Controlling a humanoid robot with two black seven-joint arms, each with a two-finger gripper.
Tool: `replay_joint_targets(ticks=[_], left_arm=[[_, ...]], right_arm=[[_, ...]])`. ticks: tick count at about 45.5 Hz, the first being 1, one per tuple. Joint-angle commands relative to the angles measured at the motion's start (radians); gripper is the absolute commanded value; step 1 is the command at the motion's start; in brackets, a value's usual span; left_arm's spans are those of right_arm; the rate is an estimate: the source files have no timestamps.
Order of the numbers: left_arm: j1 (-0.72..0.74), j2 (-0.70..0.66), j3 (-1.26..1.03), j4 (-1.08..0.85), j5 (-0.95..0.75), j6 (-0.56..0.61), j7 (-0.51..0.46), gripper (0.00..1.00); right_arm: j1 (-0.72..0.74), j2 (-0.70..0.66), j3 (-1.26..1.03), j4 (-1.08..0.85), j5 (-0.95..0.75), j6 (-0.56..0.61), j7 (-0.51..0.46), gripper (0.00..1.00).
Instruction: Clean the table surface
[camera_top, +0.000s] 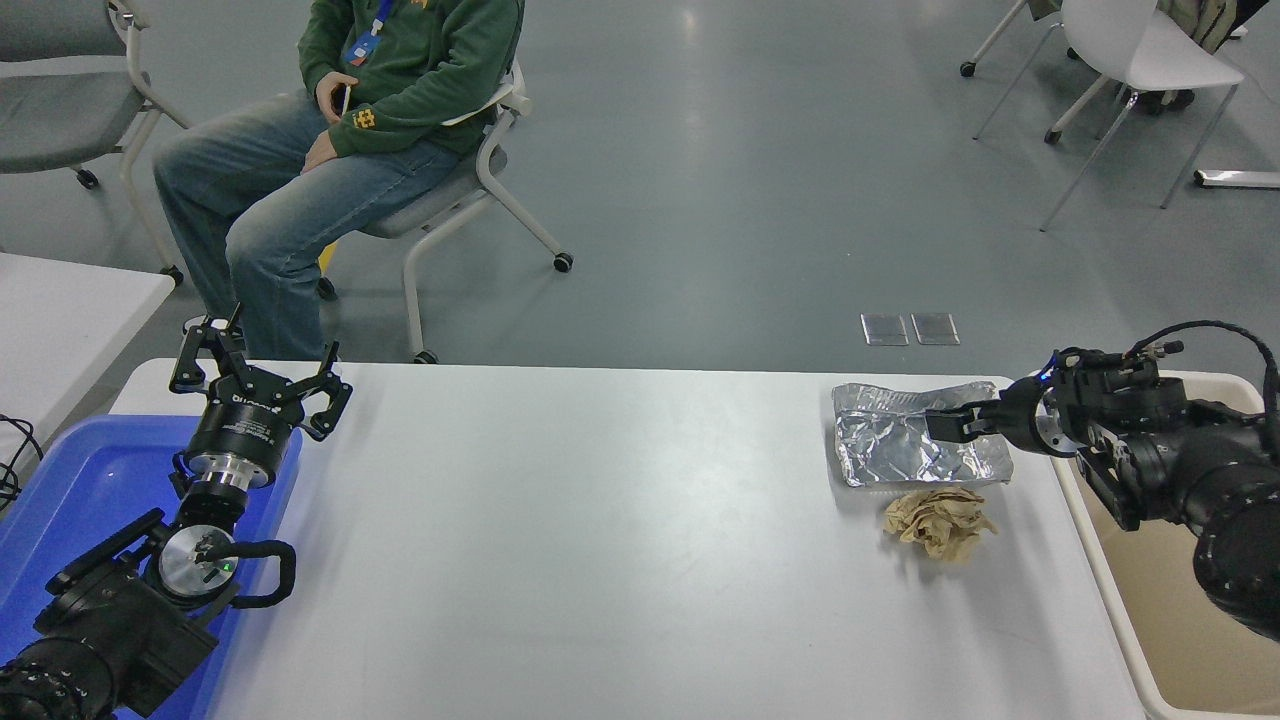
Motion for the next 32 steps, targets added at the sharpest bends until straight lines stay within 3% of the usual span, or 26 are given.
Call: replay_joint_targets(ticks=[1, 27, 32], left_arm=[[0.000, 0.000, 0.000, 0.000, 0.000, -0.001, 0.000, 1.00], [0.000, 0.000, 0.000, 0.000, 0.000, -0.001, 0.000, 1.00], [0.000, 0.000, 0.000, 0.000, 0.000, 0.001, 0.000, 1.00]], right_arm=[[-0.049, 0.002, 0.000, -0.064, 0.015, 0.046, -0.002, 0.99], [-0.086, 0.002, 0.008, -0.072, 0.024, 0.072, -0.062, 0.98], [-0.084, 0.006, 0.011, -0.070, 0.050, 0.078, -0.062, 0.94]])
